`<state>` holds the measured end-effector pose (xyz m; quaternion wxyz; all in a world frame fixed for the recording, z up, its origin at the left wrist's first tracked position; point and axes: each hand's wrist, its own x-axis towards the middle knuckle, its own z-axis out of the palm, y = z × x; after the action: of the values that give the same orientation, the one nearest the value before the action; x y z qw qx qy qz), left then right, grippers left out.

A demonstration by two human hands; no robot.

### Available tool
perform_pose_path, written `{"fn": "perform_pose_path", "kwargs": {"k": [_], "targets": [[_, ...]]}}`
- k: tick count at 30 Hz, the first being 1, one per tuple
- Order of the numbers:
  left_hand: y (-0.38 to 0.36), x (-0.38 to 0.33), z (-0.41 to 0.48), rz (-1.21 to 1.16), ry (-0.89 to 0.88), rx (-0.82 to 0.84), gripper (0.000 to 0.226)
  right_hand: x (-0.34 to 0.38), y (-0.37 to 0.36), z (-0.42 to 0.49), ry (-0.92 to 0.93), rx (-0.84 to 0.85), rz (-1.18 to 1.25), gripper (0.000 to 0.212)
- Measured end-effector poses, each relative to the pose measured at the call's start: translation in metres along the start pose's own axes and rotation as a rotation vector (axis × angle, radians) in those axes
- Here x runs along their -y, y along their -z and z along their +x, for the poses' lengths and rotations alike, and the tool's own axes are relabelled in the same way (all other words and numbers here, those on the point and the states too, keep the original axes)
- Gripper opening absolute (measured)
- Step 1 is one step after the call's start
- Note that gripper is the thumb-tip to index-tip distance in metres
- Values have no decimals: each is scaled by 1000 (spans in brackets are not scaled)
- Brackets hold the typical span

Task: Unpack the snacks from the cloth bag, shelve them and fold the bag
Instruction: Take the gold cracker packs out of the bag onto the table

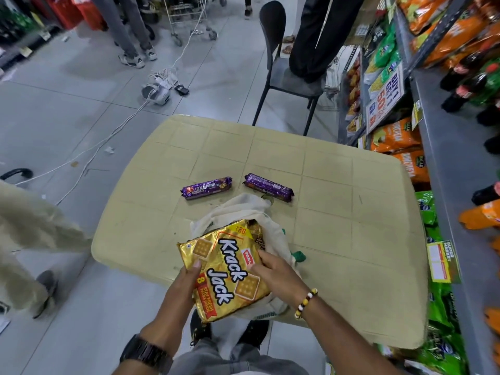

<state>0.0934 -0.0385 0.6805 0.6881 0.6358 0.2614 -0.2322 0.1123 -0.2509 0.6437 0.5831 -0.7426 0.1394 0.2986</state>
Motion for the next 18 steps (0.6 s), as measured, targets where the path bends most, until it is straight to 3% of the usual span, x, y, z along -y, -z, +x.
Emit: {"fn": "perform_pose_path", "kwargs": {"k": [10, 18], "targets": [[31, -41, 8, 16, -68, -112, 26, 41, -23, 16, 79, 83, 83, 28], [-44, -92, 56, 154, -73, 133, 30, 56, 49, 9, 87, -185, 235, 24]]}}
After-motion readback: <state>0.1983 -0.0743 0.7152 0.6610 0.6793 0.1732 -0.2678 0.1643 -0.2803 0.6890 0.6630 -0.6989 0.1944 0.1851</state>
